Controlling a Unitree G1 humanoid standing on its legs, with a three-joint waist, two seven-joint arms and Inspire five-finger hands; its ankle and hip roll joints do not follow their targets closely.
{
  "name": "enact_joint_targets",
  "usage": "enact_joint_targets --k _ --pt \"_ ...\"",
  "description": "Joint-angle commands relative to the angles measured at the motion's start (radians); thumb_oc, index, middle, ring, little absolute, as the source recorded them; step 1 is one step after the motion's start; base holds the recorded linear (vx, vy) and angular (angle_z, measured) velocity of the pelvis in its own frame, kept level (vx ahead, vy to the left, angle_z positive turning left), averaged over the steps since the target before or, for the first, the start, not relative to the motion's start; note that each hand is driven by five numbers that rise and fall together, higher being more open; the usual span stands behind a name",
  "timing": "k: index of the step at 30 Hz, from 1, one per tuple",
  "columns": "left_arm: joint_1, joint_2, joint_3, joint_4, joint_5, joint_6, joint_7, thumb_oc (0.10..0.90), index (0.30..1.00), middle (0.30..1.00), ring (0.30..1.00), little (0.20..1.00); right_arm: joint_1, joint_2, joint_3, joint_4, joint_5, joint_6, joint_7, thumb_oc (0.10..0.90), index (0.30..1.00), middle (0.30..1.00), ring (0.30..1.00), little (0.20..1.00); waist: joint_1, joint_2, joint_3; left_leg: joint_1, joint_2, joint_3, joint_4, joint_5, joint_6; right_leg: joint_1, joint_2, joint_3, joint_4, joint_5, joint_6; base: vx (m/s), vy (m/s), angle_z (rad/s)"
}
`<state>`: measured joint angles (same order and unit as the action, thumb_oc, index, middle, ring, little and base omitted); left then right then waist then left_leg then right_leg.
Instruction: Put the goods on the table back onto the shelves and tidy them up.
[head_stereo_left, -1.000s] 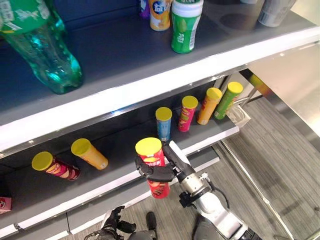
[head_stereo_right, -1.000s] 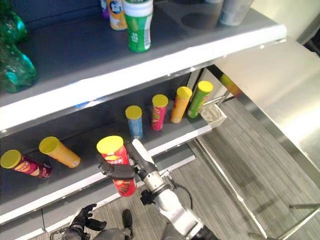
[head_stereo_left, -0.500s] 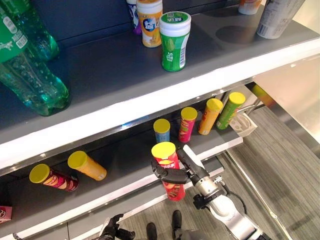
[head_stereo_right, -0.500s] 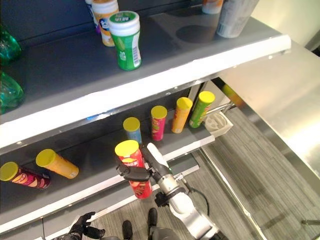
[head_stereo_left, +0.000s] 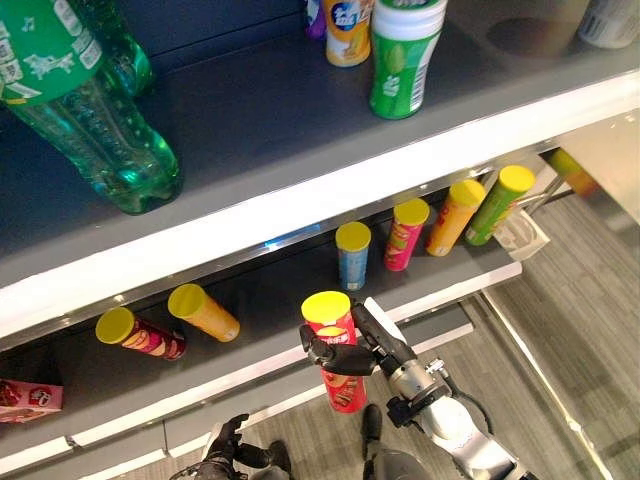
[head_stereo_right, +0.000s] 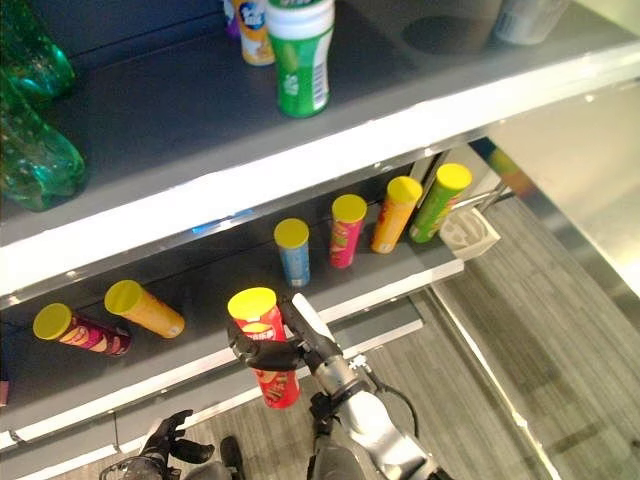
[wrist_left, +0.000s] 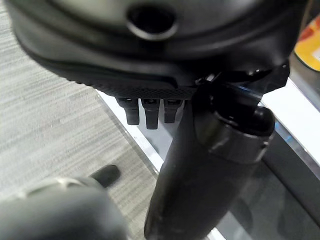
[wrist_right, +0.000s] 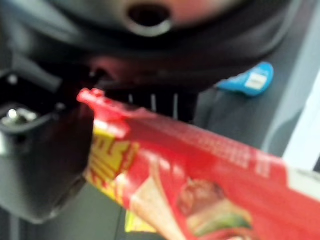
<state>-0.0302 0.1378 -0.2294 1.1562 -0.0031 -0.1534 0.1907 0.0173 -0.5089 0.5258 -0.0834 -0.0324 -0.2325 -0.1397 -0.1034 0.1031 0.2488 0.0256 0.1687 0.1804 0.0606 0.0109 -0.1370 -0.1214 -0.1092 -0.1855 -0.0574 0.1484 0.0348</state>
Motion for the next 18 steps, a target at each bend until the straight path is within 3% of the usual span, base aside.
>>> enact_joint_targets --k 1,3,5,11,13,14,16,18 --pt "0.046 0.012 -0.066 -0.01 0.026 -0.023 0.012 0.8 0.9 0.9 0.9 0.9 -0.047 0.071 -0.009 -0.136 -0.025 -0.124 -0.048 0.4 0.3 0.3 0.3 0.3 -0.021 -0.013 -0.034 0.095 -0.079 0.006 -0.022 -0.134 0.065 -0.08 -0.053 0.082 0.184 -0.073 0.08 -0.11 0.211 0.22" --pt "0.035 0.013 -0.078 -0.013 0.033 -0.028 0.009 0.8 0.9 0.9 0.9 0.9 -0.055 0.069 -0.02 -0.147 -0.052 -0.124 -0.069 0.4 0.3 0.3 0.3 0.3 -0.034 -0.013 -0.02 0.105 -0.104 0.015 -0.063 -0.133 0.079 -0.126 -0.068 0.102 0.215 -0.049 0.092 -0.23 0.321 0.08" --pt "0.005 0.015 -0.123 -0.039 0.059 -0.046 0.02 0.8 0.9 0.9 0.9 0.9 -0.045 0.095 -0.038 -0.159 -0.133 -0.11 -0.131 0.4 0.3 0.3 0.3 0.3 -0.059 -0.01 0.005 0.118 -0.174 0.041 -0.148 -0.134 0.101 -0.191 -0.119 0.146 0.179 0.05 0.146 -0.4 0.511 -0.23" --pt "-0.024 -0.005 -0.157 -0.049 0.067 -0.056 0.026 0.8 0.9 0.9 0.9 0.9 -0.048 0.107 -0.028 -0.148 -0.219 -0.086 -0.194 0.4 0.3 0.3 0.3 0.3 -0.063 -0.015 0.039 0.088 -0.235 0.059 -0.148 -0.144 0.117 -0.215 -0.196 0.159 0.076 0.159 0.183 -0.2 0.198 -0.27" --pt "-0.032 -0.006 -0.14 -0.053 0.04 -0.054 0.039 0.8 0.9 0.9 0.9 0.9 -0.067 0.128 -0.008 -0.111 -0.214 -0.079 -0.211 0.4 0.3 0.3 0.3 0.3 -0.057 -0.024 0.071 0.07 -0.246 0.076 -0.148 -0.132 0.126 -0.233 -0.221 0.132 0.066 0.211 0.197 -0.19 0.084 -0.21" --pt "-0.032 -0.005 -0.139 -0.053 0.04 -0.054 0.039 0.8 0.9 0.9 0.9 0.9 -0.068 0.128 -0.008 -0.11 -0.214 -0.079 -0.211 0.4 0.3 0.3 0.3 0.3 -0.057 -0.025 0.071 0.07 -0.247 0.077 -0.148 -0.132 0.126 -0.235 -0.221 0.133 0.066 0.211 0.197 -0.22 0.044 -0.22" --pt "-0.039 0.001 -0.111 -0.073 -0.006 -0.058 0.052 0.8 0.9 0.9 0.9 0.9 -0.082 0.151 0.006 -0.08 -0.183 -0.087 -0.224 0.4 0.3 0.3 0.3 0.3 -0.041 -0.015 0.103 0.042 -0.226 0.089 -0.148 -0.109 0.135 -0.235 -0.211 0.108 0.121 0.144 0.181 -0.22 0.049 -0.22" --pt "-0.025 0.0 -0.103 -0.074 -0.02 -0.071 0.066 0.8 0.9 0.9 0.9 0.9 -0.07 0.155 0.028 -0.054 -0.176 -0.103 -0.224 0.4 0.3 0.3 0.3 0.3 -0.011 -0.013 0.097 0.035 -0.228 0.095 -0.148 -0.105 0.136 -0.186 -0.189 0.118 0.132 0.087 0.162 -0.11 0.079 -0.18"
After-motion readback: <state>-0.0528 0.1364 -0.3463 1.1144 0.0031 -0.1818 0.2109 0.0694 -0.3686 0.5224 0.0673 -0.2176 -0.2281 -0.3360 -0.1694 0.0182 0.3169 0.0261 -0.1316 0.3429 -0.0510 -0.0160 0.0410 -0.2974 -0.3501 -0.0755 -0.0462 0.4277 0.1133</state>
